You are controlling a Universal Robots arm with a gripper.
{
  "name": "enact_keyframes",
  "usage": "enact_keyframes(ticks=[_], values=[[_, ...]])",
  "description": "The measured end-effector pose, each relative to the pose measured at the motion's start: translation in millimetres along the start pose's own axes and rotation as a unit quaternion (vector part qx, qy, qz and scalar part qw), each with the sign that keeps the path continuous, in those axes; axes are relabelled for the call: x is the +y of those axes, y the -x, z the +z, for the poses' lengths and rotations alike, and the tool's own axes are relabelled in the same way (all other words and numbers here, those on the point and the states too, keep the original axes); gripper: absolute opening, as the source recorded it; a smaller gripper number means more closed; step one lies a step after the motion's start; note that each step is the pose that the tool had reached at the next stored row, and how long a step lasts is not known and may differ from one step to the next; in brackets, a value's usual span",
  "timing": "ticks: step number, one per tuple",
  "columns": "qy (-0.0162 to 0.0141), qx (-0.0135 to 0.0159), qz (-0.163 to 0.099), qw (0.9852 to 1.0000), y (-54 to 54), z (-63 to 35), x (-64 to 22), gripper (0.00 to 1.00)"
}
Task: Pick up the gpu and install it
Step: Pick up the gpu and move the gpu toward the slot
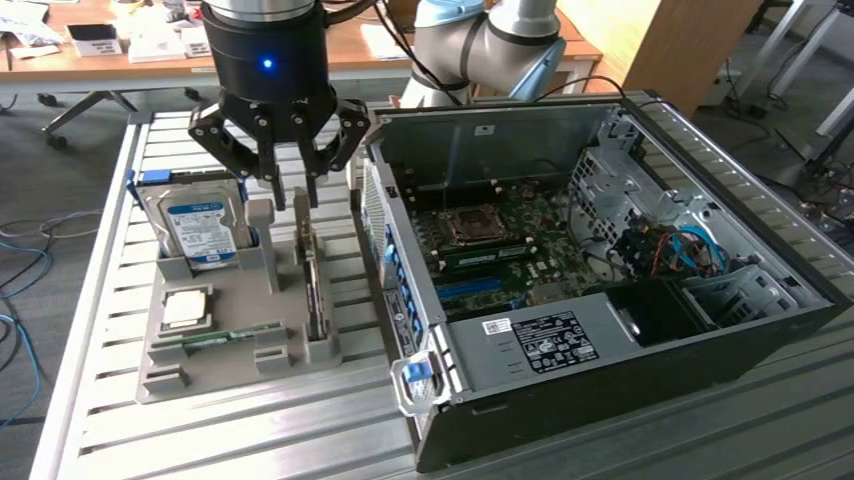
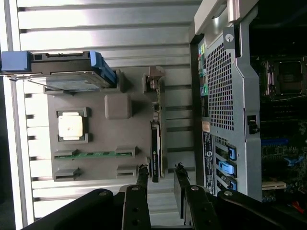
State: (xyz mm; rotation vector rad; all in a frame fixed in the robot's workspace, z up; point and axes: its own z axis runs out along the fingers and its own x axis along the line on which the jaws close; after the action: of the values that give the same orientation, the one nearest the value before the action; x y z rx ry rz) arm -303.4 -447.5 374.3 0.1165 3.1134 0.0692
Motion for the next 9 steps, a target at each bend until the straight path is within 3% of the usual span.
enact_keyframes(ticks=[9], values=[[-0.0001,0.0001,0.000,1.0000,-0.1,3.5,-0.2,0.36]])
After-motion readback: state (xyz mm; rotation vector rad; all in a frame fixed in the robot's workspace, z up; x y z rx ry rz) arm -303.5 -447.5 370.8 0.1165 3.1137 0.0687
